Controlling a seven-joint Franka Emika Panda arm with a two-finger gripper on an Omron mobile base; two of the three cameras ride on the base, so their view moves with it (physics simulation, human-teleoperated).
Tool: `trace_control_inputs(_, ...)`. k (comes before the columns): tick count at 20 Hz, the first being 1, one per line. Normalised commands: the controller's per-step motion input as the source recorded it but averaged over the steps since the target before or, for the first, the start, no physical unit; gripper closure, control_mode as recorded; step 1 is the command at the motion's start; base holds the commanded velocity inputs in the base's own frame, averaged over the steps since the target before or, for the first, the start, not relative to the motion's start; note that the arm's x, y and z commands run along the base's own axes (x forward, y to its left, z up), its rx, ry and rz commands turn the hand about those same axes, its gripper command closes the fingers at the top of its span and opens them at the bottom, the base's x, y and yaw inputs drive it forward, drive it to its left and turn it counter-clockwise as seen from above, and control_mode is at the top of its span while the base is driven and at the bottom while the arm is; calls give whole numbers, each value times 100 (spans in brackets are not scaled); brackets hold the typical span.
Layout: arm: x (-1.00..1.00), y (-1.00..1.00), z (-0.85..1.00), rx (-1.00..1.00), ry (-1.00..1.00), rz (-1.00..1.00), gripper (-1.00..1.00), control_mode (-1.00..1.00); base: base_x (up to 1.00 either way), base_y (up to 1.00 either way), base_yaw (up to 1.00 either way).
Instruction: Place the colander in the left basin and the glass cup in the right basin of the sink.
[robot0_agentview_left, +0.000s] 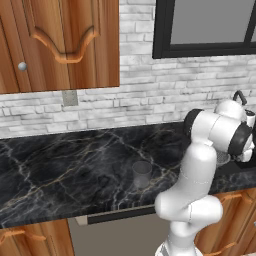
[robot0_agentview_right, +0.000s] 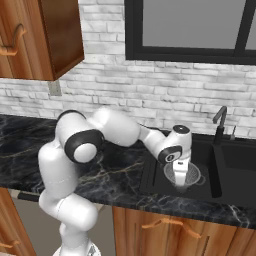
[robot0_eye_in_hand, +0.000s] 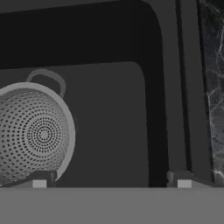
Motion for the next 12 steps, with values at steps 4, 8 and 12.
trace_control_inputs(4, -46, 30, 44, 2, -9, 12, -100, -100, 0, 0, 0)
trace_control_inputs(8, -37, 37, 49, 0, -8, 9, -100, -100, 0, 0, 0)
trace_control_inputs(12, -31, 41, 48, 0, -4, 10, -100, -100, 0, 0, 0)
